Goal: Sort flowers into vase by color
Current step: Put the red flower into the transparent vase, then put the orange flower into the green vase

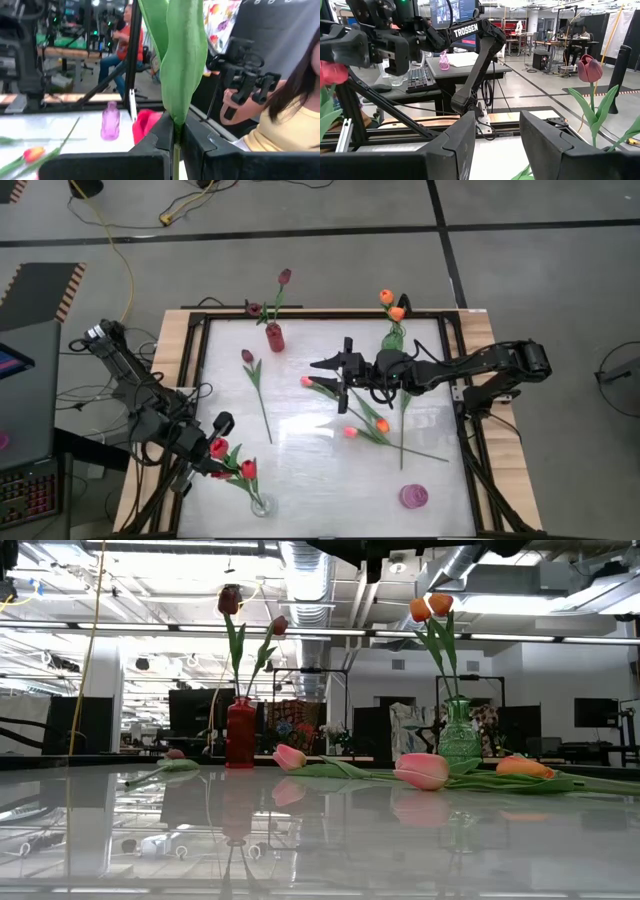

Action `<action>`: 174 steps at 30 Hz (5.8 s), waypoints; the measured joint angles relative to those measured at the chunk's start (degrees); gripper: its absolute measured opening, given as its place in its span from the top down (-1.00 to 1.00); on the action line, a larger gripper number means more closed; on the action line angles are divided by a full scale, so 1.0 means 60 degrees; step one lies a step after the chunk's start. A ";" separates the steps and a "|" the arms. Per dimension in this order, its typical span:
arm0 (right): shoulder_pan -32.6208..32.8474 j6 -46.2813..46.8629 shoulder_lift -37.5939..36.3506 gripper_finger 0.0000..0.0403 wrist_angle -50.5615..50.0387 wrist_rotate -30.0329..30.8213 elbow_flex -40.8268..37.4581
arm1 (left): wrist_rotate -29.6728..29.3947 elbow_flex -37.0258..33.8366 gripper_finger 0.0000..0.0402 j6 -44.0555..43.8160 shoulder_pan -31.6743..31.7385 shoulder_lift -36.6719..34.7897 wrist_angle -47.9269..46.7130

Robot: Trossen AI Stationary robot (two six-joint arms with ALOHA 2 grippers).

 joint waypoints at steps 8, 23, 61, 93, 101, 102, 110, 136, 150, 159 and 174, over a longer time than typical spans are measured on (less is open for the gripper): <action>-0.0002 -0.0004 0.0000 0.11 0.0000 0.0000 0.0000 | 0.0107 0.0000 0.98 0.0552 0.0000 -0.0001 0.0583; 0.0002 0.0000 0.0000 0.11 0.0004 0.0000 0.0000 | 0.0778 0.0280 0.98 0.1103 0.0000 -0.0009 0.1237; 0.0005 0.0004 0.0000 0.11 0.0000 0.0000 -0.0004 | -0.1258 0.2317 0.98 0.1755 -0.1552 0.2252 -0.0669; 0.0009 0.0000 0.0000 0.11 -0.0004 0.0000 -0.0007 | -0.1281 0.2313 0.95 0.1524 -0.1555 0.2374 -0.1579; 0.0009 0.0000 0.0000 0.11 -0.0002 0.0000 -0.0007 | -0.1291 0.2310 0.81 0.1328 -0.1555 0.2374 -0.1792; 0.0009 0.0000 0.0000 0.11 -0.0004 0.0000 -0.0007 | -0.1295 0.2310 0.79 0.1326 -0.1555 0.2374 -0.1792; 0.0009 -0.0001 0.0000 0.11 -0.0002 0.0000 -0.0007 | -0.1296 0.2310 0.52 0.1102 -0.1555 0.2374 -0.1788; 0.0009 -0.0001 0.0000 0.11 0.0000 0.0000 -0.0007 | -0.0259 0.2306 0.32 -0.0835 -0.1554 0.2073 -0.3734; 0.0006 -0.0004 0.0000 0.11 -0.0003 0.0000 -0.0007 | -0.0049 0.2306 0.32 -0.0394 -0.1555 0.0621 -0.3742; 0.0012 0.0000 0.0000 0.11 -0.0538 -0.0004 -0.0007 | -0.2057 0.2306 0.32 0.1033 -0.1408 -0.0489 -0.4448; -0.0135 0.0747 0.0000 0.11 -0.3520 -0.0022 -0.0007 | -0.2989 0.2306 0.32 -0.0254 0.2796 -0.1752 -0.7428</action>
